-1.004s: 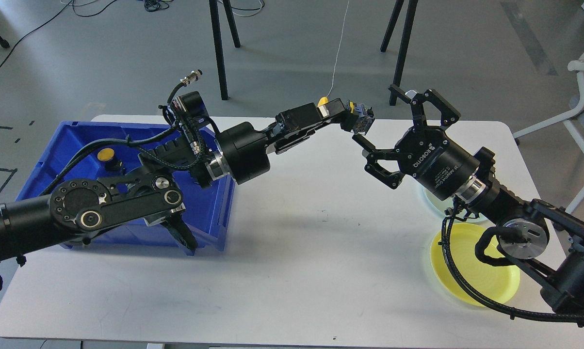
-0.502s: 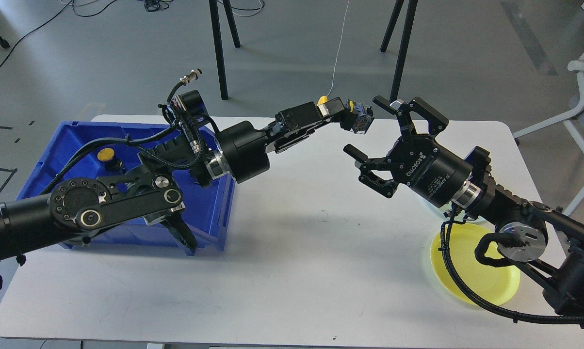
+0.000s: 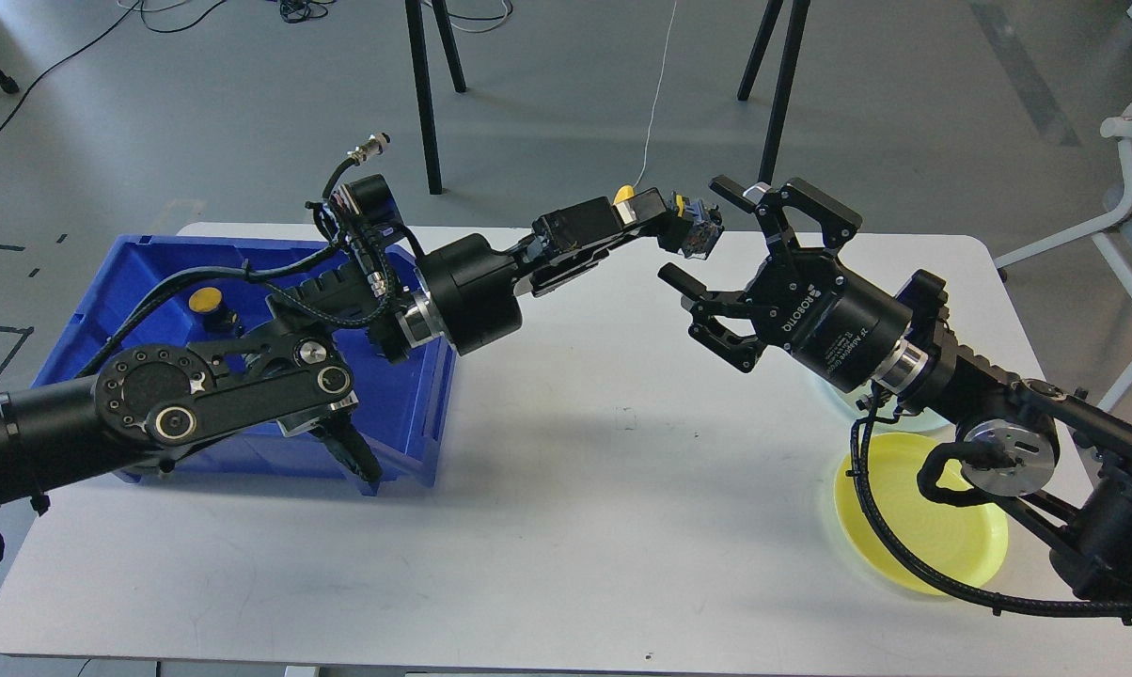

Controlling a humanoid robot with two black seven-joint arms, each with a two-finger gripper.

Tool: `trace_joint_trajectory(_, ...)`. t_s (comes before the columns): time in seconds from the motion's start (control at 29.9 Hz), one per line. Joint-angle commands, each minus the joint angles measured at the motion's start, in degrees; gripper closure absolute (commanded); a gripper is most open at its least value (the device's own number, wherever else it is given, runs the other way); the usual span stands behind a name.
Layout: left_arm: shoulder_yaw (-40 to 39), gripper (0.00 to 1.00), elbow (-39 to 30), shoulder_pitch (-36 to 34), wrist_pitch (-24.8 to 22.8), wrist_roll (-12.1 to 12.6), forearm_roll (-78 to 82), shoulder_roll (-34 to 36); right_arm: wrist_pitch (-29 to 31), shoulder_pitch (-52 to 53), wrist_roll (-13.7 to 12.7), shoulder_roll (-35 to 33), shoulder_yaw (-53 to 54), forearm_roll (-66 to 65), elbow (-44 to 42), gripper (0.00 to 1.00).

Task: Pass button and place on color plate
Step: 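Move the right gripper to the held button and grasp it, then open the left gripper and pull the button away with the right gripper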

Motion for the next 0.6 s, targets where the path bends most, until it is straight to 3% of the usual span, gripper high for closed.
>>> trace_joint_trajectory(0.0, 0.0, 0.96, 0.0, 0.0, 0.0, 0.0, 0.0, -0.03, 0.0, 0.0, 0.0, 0.07, -0.03, -1.68, 0.0, 0.35)
trace_joint_trajectory(0.1, 0.0, 0.96, 0.0, -0.09, 0.0, 0.0, 0.0, -0.03, 0.0, 0.09, 0.0, -0.01, -0.03, -3.0, 0.0, 0.43)
trace_joint_trajectory(0.17, 0.0, 0.96, 0.0, -0.09, 0.0, 0.0, 0.0, -0.03, 0.0, 0.61, 0.0, -0.01, -0.03, -3.09, -0.09, 0.55)
trace_joint_trajectory(0.23, 0.0, 0.96, 0.0, -0.09, 0.0, 0.0, 0.0, -0.03, 0.0, 0.97, 0.0, 0.07, 0.06, -3.09, -0.27, 0.75)
trace_joint_trajectory(0.5, 0.0, 0.92, -0.09, 0.0, 0.09, 0.0, 0.09, -0.12, 0.0, 1.93, 1.14, -0.01, 0.23, -2.91, -0.62, 0.94)
trace_joint_trajectory(0.57, 0.0, 0.86, -0.09, 0.0, 0.17, 0.0, 0.09, -0.12, 0.0, 1.93, 1.14, -0.01, 0.23, -2.91, -0.62, 0.96)
